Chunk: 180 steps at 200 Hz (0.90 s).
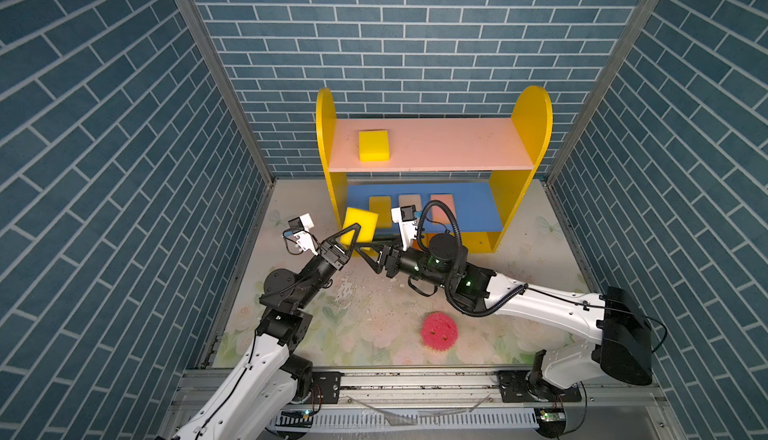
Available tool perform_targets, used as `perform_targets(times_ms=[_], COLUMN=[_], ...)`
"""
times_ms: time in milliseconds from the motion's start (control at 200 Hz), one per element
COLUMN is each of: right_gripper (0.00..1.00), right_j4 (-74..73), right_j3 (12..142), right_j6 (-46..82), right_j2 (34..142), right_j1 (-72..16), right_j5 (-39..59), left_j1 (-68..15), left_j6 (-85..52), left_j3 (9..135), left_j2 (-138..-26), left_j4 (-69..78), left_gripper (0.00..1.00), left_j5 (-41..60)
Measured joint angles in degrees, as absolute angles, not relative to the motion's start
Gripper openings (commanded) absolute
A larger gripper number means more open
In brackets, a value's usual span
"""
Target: Place and organize the cleaning sponges onto the shelf
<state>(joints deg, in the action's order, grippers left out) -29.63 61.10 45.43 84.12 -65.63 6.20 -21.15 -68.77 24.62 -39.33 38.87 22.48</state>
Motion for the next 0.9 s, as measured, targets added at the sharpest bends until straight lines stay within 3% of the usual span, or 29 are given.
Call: perform_targets(times_ms=[125,235,290,405,560,690,900], right_gripper=[0.38,0.00,0.00,0.00,0.00,0.00,0.00], right_j4=[-30.24,-30.41,-30.09,-26.59,-12.88,1.83,23.27], right_j3=[61.10,61.10,61.12,61.82,68.58,78.50,96.66], right_j6=[44.69,44.29,44.73,44.03,41.52,39.90,36.69], right_j2=[84.07,83.77,83.53,82.54,80.64,78.17,77.03], right_j1=[-65.63,-65.58,-65.58,-65.60,-64.49,-60.80,-52.31], right_j5=[6.15,5.93,5.82,5.06,4.01,3.36,3.88], left_j1=[-21.21,-21.28,-21.32,-21.32,-21.32,-21.34,-21.37], left_j6=[-68.82,-68.77,-68.60,-68.69,-66.22,-61.10,-50.13], left_j3=[24.62,24.62,24.62,24.62,26.22,31.14,38.68], left_j2=[-39.31,-39.20,-39.20,-39.20,-37.21,-32.25,-24.82], left_j4=[38.85,39.07,39.51,40.27,36.91,28.29,12.25], left_gripper=[0.07,0.15,0.24,0.57,0.78,0.87,0.89], left_j5=[22.37,22.02,22.06,22.35,22.70,22.13,19.25])
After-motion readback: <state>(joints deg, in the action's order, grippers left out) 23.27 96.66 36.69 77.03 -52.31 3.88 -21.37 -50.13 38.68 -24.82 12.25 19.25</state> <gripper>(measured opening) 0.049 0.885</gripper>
